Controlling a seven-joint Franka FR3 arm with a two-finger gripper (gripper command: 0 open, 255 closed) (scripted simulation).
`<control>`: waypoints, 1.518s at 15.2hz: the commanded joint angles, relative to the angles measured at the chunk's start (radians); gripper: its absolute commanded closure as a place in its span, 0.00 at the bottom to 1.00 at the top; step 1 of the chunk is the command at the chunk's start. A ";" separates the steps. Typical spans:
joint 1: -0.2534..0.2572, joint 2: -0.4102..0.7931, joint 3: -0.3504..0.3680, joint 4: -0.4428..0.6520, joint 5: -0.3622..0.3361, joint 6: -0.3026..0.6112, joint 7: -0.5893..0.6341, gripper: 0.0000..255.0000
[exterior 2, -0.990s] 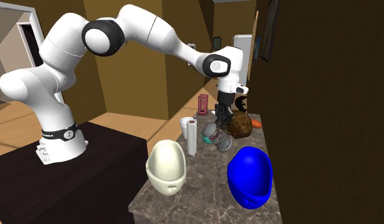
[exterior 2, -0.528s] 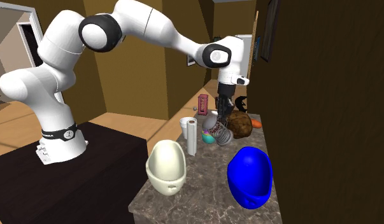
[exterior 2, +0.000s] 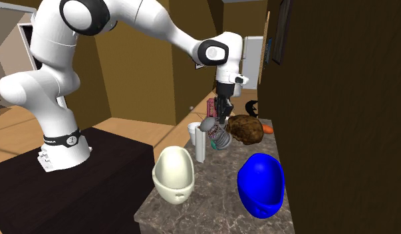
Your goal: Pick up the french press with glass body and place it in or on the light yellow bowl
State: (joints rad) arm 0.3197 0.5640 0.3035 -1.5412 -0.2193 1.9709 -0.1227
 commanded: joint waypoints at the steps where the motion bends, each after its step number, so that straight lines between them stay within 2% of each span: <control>1: -0.023 -0.089 0.010 -0.144 0.014 0.057 0.002 1.00; 6: -0.068 -0.280 0.029 -0.435 0.059 0.167 -0.014 1.00; 12: -0.099 -0.500 0.044 -0.734 0.136 0.262 -0.060 1.00; 13: -0.100 -0.521 0.044 -0.761 0.144 0.269 -0.066 1.00; 23: -0.093 -0.416 0.034 -0.793 0.085 0.397 -0.020 1.00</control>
State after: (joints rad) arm 0.2250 0.1355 0.3384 -2.3339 -0.1267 2.3552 -0.1488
